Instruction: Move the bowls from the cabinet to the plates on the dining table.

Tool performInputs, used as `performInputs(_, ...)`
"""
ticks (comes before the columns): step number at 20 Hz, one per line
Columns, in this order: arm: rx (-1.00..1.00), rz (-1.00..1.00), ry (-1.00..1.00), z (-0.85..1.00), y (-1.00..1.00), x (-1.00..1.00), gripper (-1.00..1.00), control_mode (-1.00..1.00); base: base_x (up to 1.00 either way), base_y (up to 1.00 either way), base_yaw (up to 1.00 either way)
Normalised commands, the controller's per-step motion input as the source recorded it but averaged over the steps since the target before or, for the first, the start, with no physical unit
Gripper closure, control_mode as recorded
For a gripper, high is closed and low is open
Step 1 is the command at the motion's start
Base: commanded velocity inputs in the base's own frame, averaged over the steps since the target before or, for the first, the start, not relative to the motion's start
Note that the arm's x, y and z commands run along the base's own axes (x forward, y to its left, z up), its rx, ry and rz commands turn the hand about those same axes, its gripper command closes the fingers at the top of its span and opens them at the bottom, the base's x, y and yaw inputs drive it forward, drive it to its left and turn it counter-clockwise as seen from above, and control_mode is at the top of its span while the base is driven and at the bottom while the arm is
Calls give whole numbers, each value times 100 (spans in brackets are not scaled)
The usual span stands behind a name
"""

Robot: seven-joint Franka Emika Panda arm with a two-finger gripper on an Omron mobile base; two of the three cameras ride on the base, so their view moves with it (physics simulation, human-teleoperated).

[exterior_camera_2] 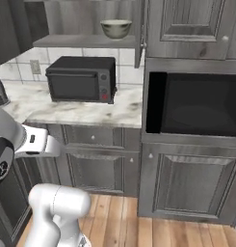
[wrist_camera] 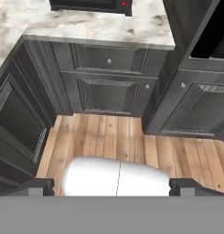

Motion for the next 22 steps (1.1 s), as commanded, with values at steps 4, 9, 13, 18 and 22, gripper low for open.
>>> performInputs(4, 0, 0, 0, 0, 0, 0, -100, 100, 48, 4, 12)
performInputs(9, 0, 0, 0, 0, 0, 0, -100, 100, 59, 0, 6)
performInputs(13, 0, 0, 0, 0, 0, 0, -100, 100, 57, 0, 6)
performInputs(18, 0, 0, 0, 0, 0, 0, -100, 100, 53, 0, 8)
performInputs(22, 0, 0, 0, 0, 0, 0, -100, 100, 47, -1, 10)
